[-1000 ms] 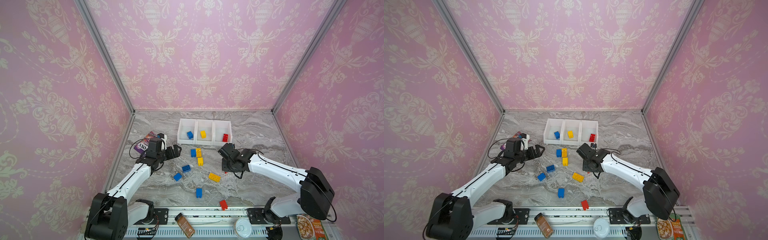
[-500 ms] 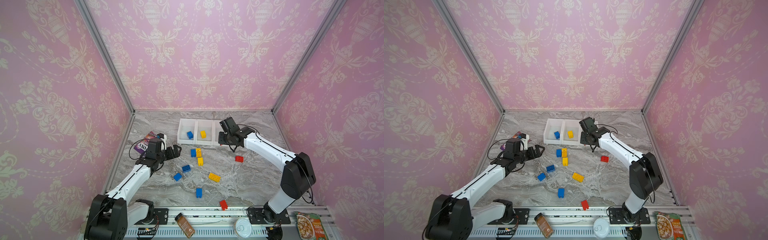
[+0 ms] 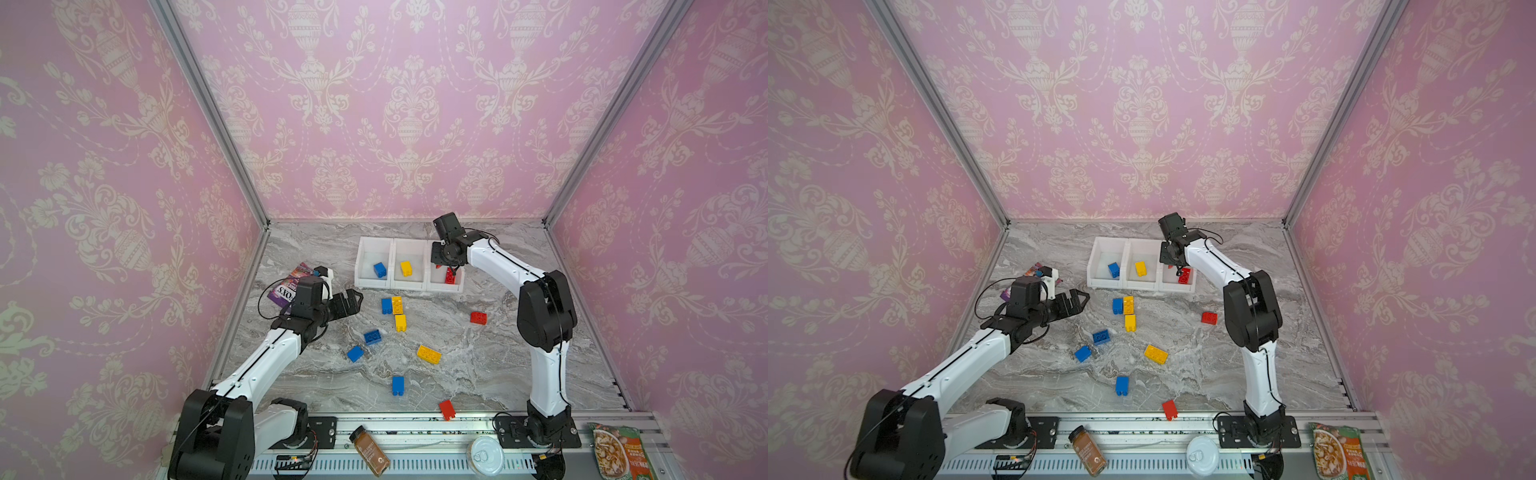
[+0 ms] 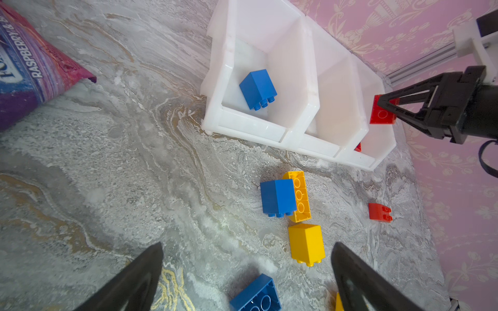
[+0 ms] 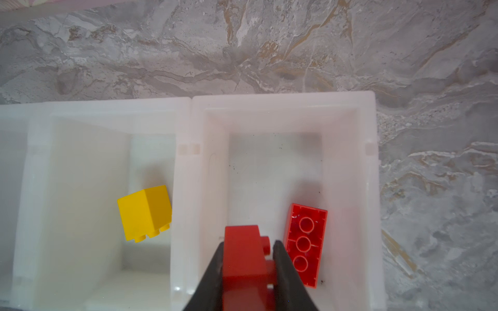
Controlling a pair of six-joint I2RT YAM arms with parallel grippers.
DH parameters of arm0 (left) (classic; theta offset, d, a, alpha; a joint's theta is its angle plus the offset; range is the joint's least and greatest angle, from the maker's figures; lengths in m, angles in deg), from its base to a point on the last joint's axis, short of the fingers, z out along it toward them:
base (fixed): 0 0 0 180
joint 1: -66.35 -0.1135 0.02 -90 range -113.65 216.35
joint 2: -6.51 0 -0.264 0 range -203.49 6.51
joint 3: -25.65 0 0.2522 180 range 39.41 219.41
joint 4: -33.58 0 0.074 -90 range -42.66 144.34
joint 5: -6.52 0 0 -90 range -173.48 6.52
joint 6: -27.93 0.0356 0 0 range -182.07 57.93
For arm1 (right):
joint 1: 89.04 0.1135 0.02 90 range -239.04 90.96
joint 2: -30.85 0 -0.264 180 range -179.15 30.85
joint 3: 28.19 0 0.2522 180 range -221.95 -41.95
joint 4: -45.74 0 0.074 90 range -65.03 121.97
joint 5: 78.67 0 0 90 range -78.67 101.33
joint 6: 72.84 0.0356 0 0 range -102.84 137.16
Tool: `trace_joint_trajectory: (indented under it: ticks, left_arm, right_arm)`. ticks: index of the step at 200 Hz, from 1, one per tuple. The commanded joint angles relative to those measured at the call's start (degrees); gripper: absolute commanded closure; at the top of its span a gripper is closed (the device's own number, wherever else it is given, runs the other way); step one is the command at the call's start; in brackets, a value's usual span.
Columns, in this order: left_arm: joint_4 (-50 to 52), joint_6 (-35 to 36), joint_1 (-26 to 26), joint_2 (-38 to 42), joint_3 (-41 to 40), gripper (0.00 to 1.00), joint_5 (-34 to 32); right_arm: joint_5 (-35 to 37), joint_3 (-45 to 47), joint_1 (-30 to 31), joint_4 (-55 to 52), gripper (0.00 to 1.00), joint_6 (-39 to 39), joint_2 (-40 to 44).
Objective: Sort the legos into containers by color
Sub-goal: Place the lego in the container.
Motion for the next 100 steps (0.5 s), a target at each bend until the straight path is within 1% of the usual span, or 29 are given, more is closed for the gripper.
trace_joint_trajectory:
  ticks: [1,31,61,100]
  left_arm:
    - [1.42,-0.08,-0.48,0.71,0.83,0.01,-0.57]
    - [1.24,-0.08,-0.52,0.26,1.04,0.01,-0.48]
    - [1.25,-0.17,-0.52,0.07,1.07,0.01,-0.40]
    - [1.41,-0.12,-0.48,0.23,1.12,0.01,-0.39]
  right_arm:
    - [-0.75,-2.75,-0.52,-2.60,0.73,-1.53,-0.97]
    - [-1.40,-2.55,-1.05,-3.09,0.68,-1.62,-1.54]
    - [-1.93,-1.43,-1.00,-2.87,0.58,-1.71,-0.91]
    - [-3.18,-0.22,-0.99,-2.47,0.56,-1.64,0.99]
